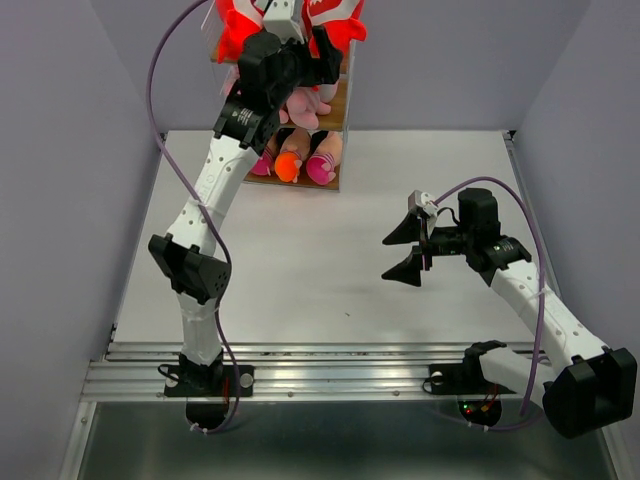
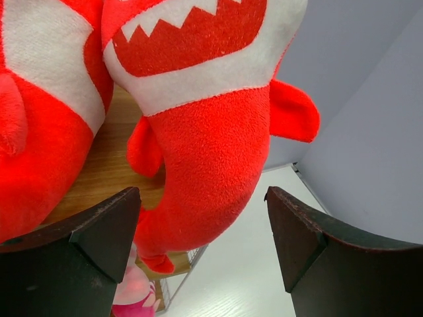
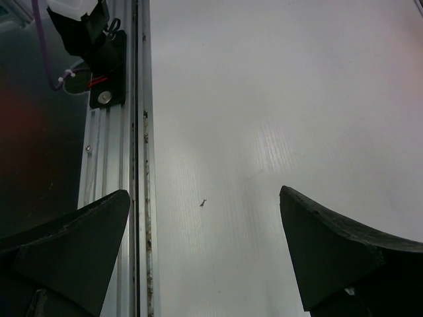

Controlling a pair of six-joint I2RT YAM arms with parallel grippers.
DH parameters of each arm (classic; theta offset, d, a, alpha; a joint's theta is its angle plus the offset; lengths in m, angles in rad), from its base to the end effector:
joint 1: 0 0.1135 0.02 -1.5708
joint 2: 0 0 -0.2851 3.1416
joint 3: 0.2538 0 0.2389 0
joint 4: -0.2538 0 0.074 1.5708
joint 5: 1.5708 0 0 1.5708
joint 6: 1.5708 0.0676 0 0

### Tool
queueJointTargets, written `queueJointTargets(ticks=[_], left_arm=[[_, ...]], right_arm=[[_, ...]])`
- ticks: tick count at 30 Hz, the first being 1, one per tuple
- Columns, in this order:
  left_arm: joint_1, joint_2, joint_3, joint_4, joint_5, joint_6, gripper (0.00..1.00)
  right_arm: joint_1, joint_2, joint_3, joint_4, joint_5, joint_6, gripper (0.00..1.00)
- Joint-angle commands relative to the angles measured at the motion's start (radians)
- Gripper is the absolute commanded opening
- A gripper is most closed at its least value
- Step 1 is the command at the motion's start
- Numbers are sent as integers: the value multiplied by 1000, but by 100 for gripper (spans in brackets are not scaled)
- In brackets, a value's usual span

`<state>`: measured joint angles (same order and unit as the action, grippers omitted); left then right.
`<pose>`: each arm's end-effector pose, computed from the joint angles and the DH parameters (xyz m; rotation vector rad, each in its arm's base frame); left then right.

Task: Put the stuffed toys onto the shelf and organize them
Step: Grab a stuffed toy with the left arm

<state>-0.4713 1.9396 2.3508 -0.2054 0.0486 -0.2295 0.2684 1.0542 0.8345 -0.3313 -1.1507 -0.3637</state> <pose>0.3988 -0.2069 0.5558 0.2092 1.3768 -0.6197 0.1808 0.1137 0.3164 -1.1968 1.5295 1.1341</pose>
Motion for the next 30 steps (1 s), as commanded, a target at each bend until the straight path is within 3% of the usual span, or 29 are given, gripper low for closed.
queueJointTargets(ticks=[1,7,9,13,21,22,23,30], left_arm=[[-3,21,67,67,14,-2,86],[-1,41,77,78,31,-11,76],[-3,44,79,83,34,-11,66],[-1,47,79,92,36,-10,60],[-1,41,79,121,79,1,22],[-1,38,79,124,86,4,14],[-3,33,79,127,94,15,0],[-1,-8,59,152,143,78,0]], right_arm=[[-6,-6,-6,32,6,-14,100],[-6,-10,-6,34,11,-15,100],[-6,-10,-6,32,9,-15,100],[-15,-11,-6,32,9,-15,100],[-15,-13,-6,31,9,-15,100],[-15,-11,-5,31,11,-15,100],[-15,-11,-6,31,11,-15,100],[-15,-11,-5,31,11,-15,100]])
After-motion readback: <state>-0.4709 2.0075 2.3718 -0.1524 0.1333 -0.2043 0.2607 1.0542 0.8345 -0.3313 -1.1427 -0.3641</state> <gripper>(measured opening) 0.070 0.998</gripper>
